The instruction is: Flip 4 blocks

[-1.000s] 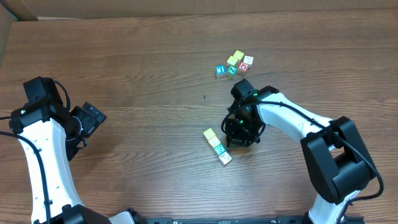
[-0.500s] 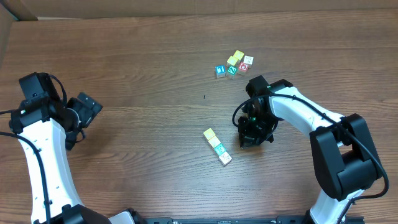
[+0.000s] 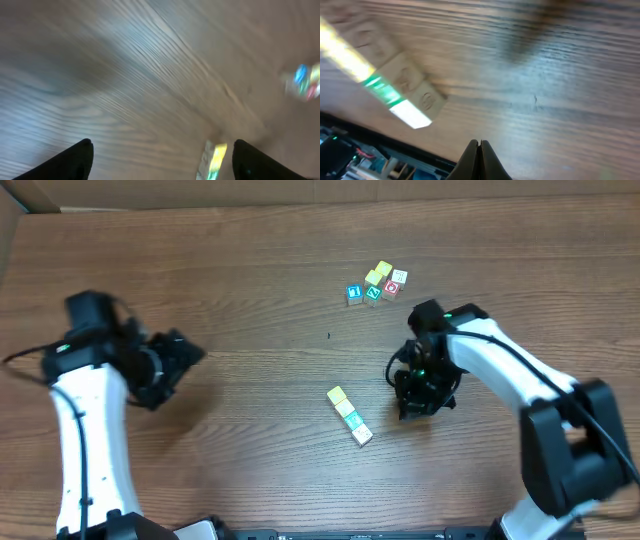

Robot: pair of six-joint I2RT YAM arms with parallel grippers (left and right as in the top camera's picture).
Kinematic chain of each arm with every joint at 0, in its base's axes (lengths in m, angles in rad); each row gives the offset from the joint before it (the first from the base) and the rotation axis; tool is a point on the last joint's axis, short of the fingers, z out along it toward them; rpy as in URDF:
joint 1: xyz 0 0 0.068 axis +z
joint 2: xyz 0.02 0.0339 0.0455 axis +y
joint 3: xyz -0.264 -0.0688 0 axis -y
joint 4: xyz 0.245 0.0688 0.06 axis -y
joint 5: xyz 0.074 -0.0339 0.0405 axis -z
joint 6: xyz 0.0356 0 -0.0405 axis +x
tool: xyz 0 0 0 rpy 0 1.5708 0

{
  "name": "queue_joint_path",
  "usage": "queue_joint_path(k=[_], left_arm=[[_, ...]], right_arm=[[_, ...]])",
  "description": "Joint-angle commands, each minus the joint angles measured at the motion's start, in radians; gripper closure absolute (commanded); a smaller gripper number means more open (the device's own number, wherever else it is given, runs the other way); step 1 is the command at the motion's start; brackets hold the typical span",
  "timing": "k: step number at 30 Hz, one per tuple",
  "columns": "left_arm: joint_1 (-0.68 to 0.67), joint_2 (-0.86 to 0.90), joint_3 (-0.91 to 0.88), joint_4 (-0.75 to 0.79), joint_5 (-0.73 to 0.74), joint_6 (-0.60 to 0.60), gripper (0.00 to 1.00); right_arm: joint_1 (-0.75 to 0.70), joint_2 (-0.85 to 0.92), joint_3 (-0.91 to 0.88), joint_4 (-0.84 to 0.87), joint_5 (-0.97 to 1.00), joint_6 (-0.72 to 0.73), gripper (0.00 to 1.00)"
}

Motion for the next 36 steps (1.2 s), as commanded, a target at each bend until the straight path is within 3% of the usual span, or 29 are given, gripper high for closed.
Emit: queue_joint_path(k=[1, 7, 10, 14, 17, 20, 25, 36], left_arm=[[-0.199, 0.057, 0.062, -0.007, -0.084, -0.044, 0.19], [-0.463, 0.322, 0.380, -0.159, -0.181, -0.071, 0.30], [-0.538, 0.504, 0.607, -0.275, -0.189, -0.071, 0.35], [-0.583, 0.637, 0.719, -0.306, -0.189, -0.071, 0.42], [-0.599, 0.700, 0.726, -0.303, -0.188, -0.071, 0.60], [-0.599, 0.737, 0.725, -0.306, -0.188, -0.071, 0.95], [-0.607, 0.766, 0.706, -0.280, -0.200, -0.070, 0.96], [-0.677, 0.766, 0.612, -0.177, -0.202, -0.052, 0.96]], right_arm=[[0.003, -0.142, 0.018, -0.016, 0.001, -0.026, 0.96], [0.013, -0.296, -0.081, 0.018, 0.001, 0.039, 0.96], [0.059, -0.361, -0.200, 0.130, 0.002, 0.114, 0.96], [0.143, -0.378, -0.303, 0.217, 0.106, 0.243, 0.96], [0.236, -0.378, -0.370, 0.300, 0.189, 0.344, 0.96], [0.310, -0.378, -0.399, 0.376, 0.210, 0.405, 0.96], [0.365, -0.378, -0.402, 0.380, 0.334, 0.569, 0.96], [0.368, -0.374, -0.404, 0.396, 0.295, 0.573, 0.96]])
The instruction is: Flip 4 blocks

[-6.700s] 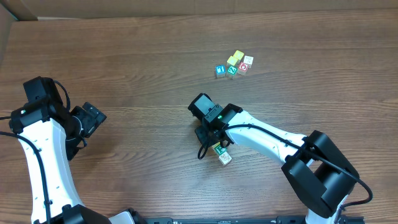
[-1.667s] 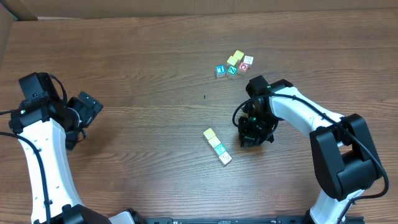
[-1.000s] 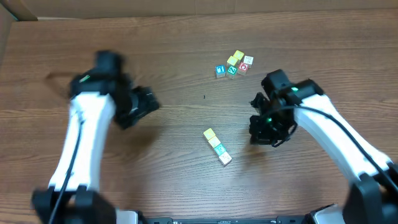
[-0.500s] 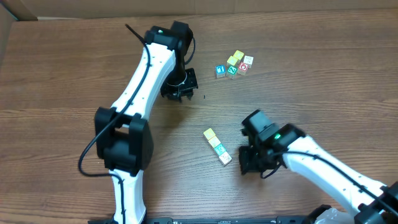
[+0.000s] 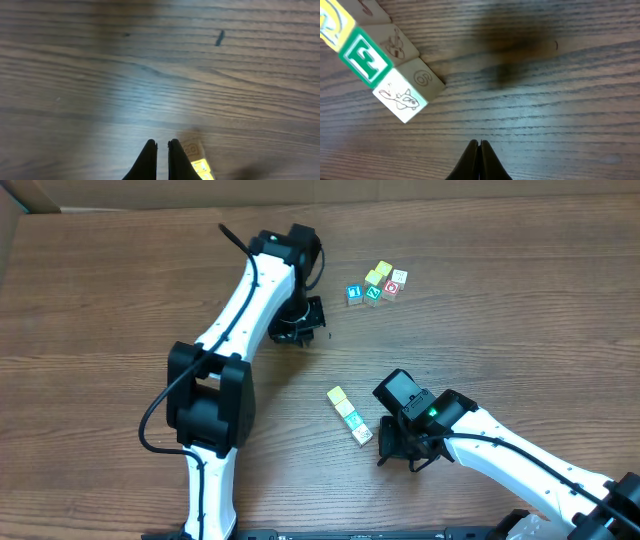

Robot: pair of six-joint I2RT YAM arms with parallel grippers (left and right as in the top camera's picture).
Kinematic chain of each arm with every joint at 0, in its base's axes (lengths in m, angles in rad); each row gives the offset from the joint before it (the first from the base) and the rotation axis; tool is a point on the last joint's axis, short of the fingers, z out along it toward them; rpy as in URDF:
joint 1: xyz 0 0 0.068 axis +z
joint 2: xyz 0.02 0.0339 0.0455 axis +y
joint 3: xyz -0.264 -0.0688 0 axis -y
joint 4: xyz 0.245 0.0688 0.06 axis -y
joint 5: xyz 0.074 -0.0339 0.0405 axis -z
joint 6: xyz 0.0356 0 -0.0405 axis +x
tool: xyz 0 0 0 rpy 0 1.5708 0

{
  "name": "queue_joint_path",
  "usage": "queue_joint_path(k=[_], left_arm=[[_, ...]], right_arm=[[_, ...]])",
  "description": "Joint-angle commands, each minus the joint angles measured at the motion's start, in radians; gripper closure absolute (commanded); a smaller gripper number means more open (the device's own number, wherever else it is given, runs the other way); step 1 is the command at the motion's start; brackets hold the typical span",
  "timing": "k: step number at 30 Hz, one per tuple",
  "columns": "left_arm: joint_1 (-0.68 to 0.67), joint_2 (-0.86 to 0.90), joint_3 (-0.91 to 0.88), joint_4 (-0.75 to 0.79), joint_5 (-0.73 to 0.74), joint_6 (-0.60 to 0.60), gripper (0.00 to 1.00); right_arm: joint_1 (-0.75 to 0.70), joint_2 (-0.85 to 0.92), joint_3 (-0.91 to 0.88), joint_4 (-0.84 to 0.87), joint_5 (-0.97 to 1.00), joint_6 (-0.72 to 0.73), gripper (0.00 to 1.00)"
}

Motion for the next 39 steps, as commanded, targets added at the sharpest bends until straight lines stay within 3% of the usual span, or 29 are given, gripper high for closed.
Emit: queue_joint_path(k=[1, 17, 28, 39], left_arm=[[-0.040, 0.007, -0.068, 0.048, -0.007, 0.006, 0.96], [-0.072, 0.007, -0.126, 0.052, 0.005, 0.006, 0.96], [-0.097, 0.007, -0.271, 0.203, 0.039, -0.003, 0.96], [-0.099, 0.007, -0.275, 0.199, 0.050, -0.002, 0.96]], right_arm=[[0.008, -0.011, -0.005, 0.018, -0.019, 0.020, 0.96], [0.105, 0.107, -0.006, 0.079, -0.022, 0.110, 0.96], [0.111, 0.117, -0.006, 0.139, -0.011, 0.110, 0.96], [0.111, 0.118, -0.010, 0.162, -0.003, 0.111, 0.96]])
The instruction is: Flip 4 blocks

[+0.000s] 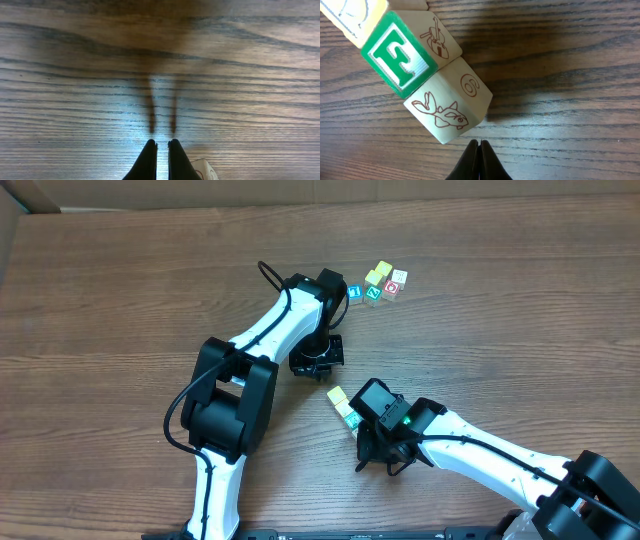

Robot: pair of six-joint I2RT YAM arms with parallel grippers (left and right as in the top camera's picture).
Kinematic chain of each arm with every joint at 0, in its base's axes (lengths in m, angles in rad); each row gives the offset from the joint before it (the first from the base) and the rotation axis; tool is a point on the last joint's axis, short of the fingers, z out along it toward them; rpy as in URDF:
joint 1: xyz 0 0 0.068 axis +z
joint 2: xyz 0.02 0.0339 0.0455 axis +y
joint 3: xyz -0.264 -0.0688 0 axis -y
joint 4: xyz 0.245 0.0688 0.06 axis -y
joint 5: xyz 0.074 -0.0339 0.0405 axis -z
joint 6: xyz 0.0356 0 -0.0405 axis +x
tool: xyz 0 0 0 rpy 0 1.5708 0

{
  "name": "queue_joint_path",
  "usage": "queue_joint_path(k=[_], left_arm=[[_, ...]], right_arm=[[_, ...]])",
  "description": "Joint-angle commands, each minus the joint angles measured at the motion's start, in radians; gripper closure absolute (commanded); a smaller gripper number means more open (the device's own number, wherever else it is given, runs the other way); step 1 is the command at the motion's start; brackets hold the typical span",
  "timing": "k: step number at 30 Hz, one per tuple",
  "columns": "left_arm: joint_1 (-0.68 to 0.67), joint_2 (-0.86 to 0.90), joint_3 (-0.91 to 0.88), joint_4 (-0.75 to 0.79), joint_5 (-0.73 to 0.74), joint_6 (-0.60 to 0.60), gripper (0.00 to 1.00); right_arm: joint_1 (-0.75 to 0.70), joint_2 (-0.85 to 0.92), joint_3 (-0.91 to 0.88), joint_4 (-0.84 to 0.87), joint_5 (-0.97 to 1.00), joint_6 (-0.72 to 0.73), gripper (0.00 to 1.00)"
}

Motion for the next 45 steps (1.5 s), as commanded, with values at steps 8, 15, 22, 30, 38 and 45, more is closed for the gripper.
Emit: queue_joint_path(k=[8, 15, 22, 30, 38, 45], left_arm=[[-0.008, 0.005, -0.003, -0.027, 0.056, 0.006, 0.96], [-0.008, 0.005, -0.003, -0.053, 0.084, 0.035, 0.96], [-0.016, 0.005, -0.003, -0.047, 0.111, 0.057, 0.96], [-0.024, 0.005, -0.003, -0.033, 0.112, 0.057, 0.96], [-0.029, 0.005, -0.003, -0.003, 0.112, 0.056, 0.96], [-0.034, 0.005, -0.003, -0.003, 0.115, 0.056, 0.96]], right_arm=[[0.006, 0.006, -0.064, 0.076, 0.005, 0.030, 0.96], [0.006, 0.006, -0.064, 0.078, -0.002, 0.030, 0.96], [0.006, 0.006, -0.064, 0.098, 0.001, 0.030, 0.96], [0.006, 0.006, -0.064, 0.116, 0.006, 0.030, 0.96], [0.006, 0.006, -0.064, 0.119, -0.002, 0.090, 0.96], [0.006, 0.006, -0.064, 0.128, -0.002, 0.109, 0.96]])
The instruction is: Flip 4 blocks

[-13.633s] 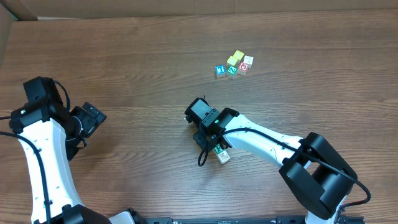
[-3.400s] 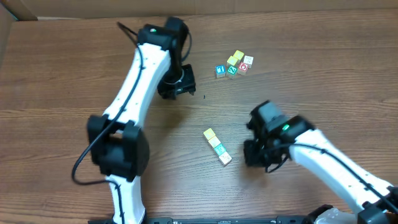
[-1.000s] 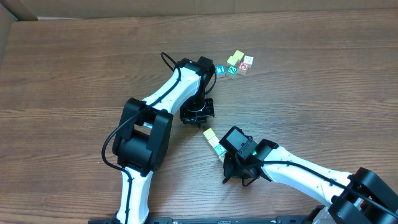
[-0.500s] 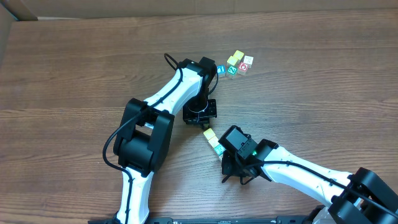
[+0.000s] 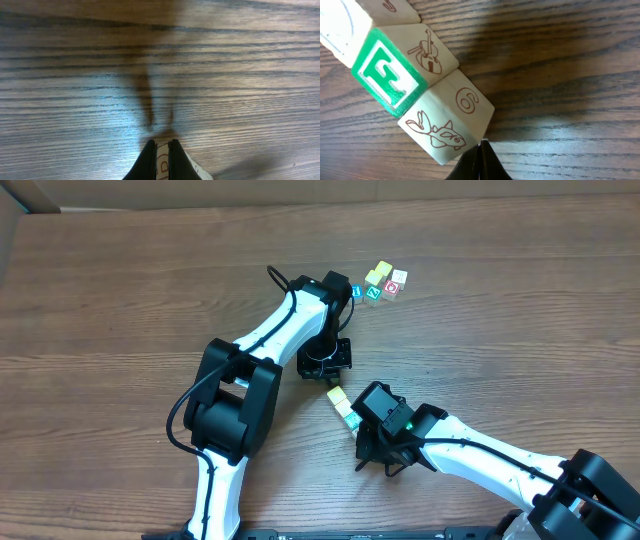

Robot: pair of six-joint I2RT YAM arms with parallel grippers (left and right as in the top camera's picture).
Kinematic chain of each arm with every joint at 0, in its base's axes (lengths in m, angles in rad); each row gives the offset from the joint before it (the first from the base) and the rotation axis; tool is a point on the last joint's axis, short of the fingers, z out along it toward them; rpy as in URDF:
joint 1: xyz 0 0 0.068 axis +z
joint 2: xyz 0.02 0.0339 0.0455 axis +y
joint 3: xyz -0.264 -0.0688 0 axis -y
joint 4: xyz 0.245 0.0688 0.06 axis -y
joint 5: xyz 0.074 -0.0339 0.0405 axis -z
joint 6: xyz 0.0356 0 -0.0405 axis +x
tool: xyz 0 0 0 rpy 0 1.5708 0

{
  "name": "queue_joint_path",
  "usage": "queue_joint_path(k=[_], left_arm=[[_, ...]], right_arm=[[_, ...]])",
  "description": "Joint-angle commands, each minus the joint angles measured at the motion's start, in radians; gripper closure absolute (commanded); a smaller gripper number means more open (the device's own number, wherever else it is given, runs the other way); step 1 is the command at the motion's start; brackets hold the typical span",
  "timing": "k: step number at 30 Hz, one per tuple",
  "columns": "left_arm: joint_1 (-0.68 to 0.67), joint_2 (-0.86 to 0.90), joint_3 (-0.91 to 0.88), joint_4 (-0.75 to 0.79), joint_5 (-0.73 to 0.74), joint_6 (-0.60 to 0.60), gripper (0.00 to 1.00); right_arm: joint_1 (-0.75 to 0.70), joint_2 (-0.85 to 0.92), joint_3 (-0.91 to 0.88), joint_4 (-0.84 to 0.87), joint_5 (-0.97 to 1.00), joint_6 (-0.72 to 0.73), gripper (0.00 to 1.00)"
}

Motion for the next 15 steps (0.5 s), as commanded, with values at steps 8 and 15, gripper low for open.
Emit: queue_joint_path(k=[8, 15], left_arm=[[-0.018, 0.005, -0.003, 0.004, 0.014, 0.019, 0.96], [-0.027, 0.005, -0.003, 0.018, 0.014, 0.019, 0.96]], right_arm=[[0.005, 0.005, -0.005, 0.029, -0.001, 0.099, 0.96], [0.005, 0.005, -0.005, 0.029, -0.013, 0.127, 0.96]])
